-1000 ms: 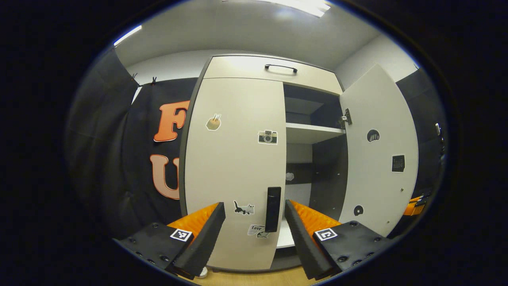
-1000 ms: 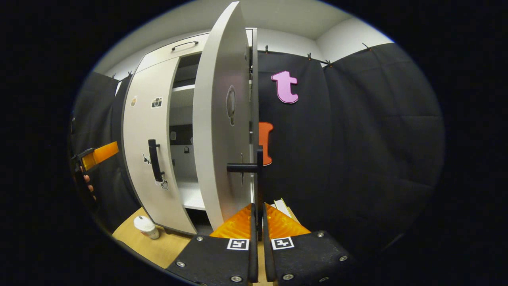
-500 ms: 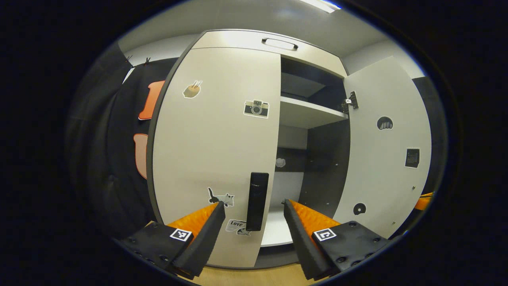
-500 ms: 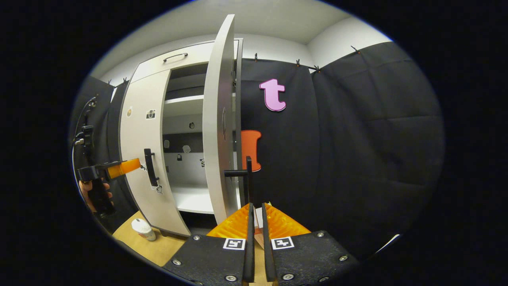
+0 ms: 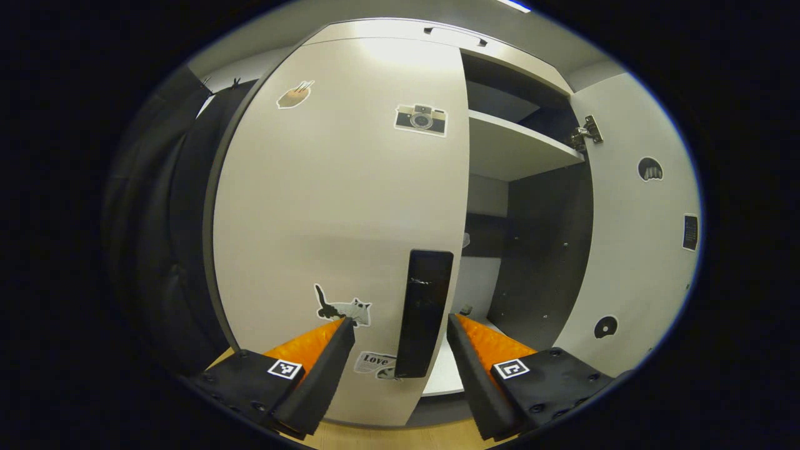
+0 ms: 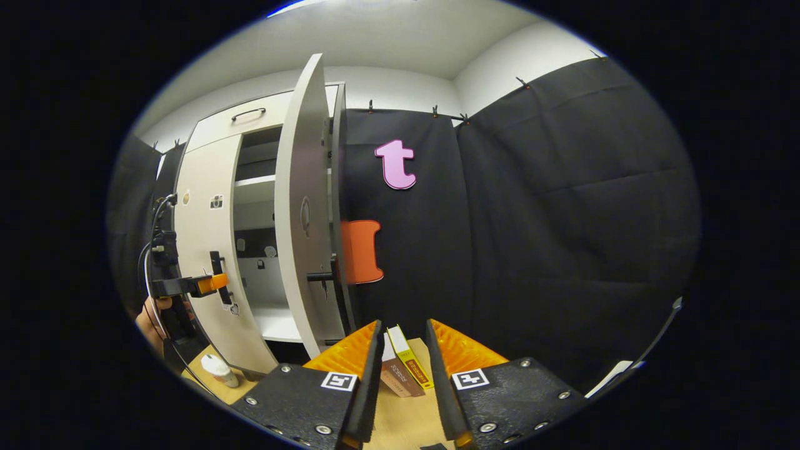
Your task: Open the right door of the double-door shoe cabinet with the right hand, and open the left door with the left hand.
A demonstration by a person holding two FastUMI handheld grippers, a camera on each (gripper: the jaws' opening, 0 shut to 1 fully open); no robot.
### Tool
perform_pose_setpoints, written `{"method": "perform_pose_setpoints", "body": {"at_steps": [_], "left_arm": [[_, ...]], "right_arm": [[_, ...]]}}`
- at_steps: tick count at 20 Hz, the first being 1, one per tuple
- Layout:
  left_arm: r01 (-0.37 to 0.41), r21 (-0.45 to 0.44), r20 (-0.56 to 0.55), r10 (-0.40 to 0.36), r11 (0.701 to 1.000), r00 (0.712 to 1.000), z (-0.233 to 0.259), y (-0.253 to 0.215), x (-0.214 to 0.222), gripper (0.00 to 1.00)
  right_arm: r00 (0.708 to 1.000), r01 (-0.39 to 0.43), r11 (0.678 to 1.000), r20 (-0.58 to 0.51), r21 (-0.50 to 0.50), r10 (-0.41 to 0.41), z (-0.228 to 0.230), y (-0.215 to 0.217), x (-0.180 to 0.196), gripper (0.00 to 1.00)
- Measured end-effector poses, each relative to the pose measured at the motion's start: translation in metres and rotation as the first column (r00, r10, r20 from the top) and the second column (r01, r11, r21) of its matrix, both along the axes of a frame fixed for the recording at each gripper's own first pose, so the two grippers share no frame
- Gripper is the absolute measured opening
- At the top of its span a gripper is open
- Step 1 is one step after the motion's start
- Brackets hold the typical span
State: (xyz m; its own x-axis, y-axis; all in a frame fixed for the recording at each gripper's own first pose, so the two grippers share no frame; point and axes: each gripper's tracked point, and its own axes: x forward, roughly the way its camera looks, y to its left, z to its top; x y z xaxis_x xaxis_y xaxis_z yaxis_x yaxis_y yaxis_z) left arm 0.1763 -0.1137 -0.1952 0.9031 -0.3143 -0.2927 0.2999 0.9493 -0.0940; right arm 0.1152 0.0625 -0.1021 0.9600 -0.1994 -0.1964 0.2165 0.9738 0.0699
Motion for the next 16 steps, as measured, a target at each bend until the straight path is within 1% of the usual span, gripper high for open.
{"method": "perform_pose_setpoints", "body": {"at_steps": [1, 2, 3, 4, 5, 6, 7, 8, 9, 10, 11, 12, 13, 14, 16], "left_arm": [[-0.004, 0.003, 0.002, 0.004, 1.000, 1.000, -0.002, 0.001, 0.004, 0.95], [-0.006, 0.007, 0.004, 0.006, 1.000, 1.000, -0.004, 0.001, 0.006, 0.95], [-0.016, 0.007, 0.006, 0.016, 1.000, 1.000, -0.007, 0.000, 0.008, 0.95], [-0.028, 0.010, -0.001, 0.028, 1.000, 1.000, -0.012, 0.000, 0.010, 0.95], [-0.040, 0.017, -0.011, 0.040, 0.999, 0.999, -0.018, 0.000, 0.012, 0.95], [-0.044, 0.015, -0.019, 0.045, 0.999, 0.999, -0.021, -0.001, 0.012, 0.95], [-0.051, 0.015, 0.004, 0.051, 0.999, 0.999, -0.017, -0.001, 0.013, 0.94], [-0.053, 0.029, 0.003, 0.053, 0.998, 0.999, -0.021, -0.001, 0.013, 0.92], [-0.052, 0.039, 0.009, 0.051, 0.998, 0.999, -0.020, -0.002, 0.013, 0.92], [-0.037, 0.048, 0.010, 0.037, 0.998, 0.999, -0.019, -0.005, 0.011, 0.91], [-0.001, 0.045, 0.009, 0.001, 0.999, 1.000, -0.018, -0.016, 0.010, 0.88], [0.008, 0.054, 0.012, -0.009, 0.999, 1.000, -0.016, -0.021, 0.004, 0.71], [0.004, 0.075, 0.012, -0.005, 0.997, 1.000, -0.019, -0.021, 0.008, 0.55], [0.000, 0.077, 0.011, -0.001, 0.997, 1.000, -0.019, -0.021, 0.010, 0.39], [0.004, 0.053, 0.002, -0.005, 0.999, 1.000, -0.018, -0.021, 0.007, 0.35]], "right_arm": [[1.000, 0.018, 1.000, -0.011, -0.006, -0.018, -0.002, -0.005, -0.003, 0.48], [0.999, 0.037, 0.999, -0.018, -0.017, -0.037, -0.003, -0.010, -0.007, 0.51], [0.998, 0.055, 0.998, -0.012, -0.025, -0.055, -0.002, -0.014, -0.008, 0.57], [0.998, 0.058, 0.998, 0.001, -0.026, -0.058, 0.001, -0.013, -0.008, 0.54], [0.999, 0.051, 0.998, 0.004, -0.023, -0.051, 0.001, -0.011, -0.007, 0.64], [0.999, 0.041, 0.999, 0.006, -0.023, -0.041, 0.001, -0.009, -0.007, 0.66], [0.999, 0.038, 0.999, 0.007, -0.028, -0.038, 0.001, -0.009, -0.007, 0.64], [0.999, 0.039, 0.999, 0.008, -0.035, -0.039, 0.001, -0.011, -0.008, 0.71], [0.999, 0.038, 0.999, 0.006, -0.037, -0.038, 0.001, -0.011, -0.009, 0.74], [0.999, 0.037, 0.999, 0.003, -0.036, -0.037, 0.000, -0.011, -0.010, 0.74], [1.000, 0.030, 0.999, 0.000, -0.031, -0.030, -0.001, -0.009, -0.010, 0.76], [1.000, 0.022, 0.999, -0.006, -0.025, -0.022, -0.002, -0.007, -0.011, 0.76], [1.000, 0.004, 1.000, -0.010, -0.022, -0.005, -0.001, -0.003, -0.013, 0.76], [1.000, -0.010, 1.000, -0.007, -0.026, 0.010, 0.000, 0.001, -0.012, 0.76], [0.999, -0.032, 0.998, 0.005, -0.051, 0.032, 0.003, 0.002, -0.012, 0.76]]}}
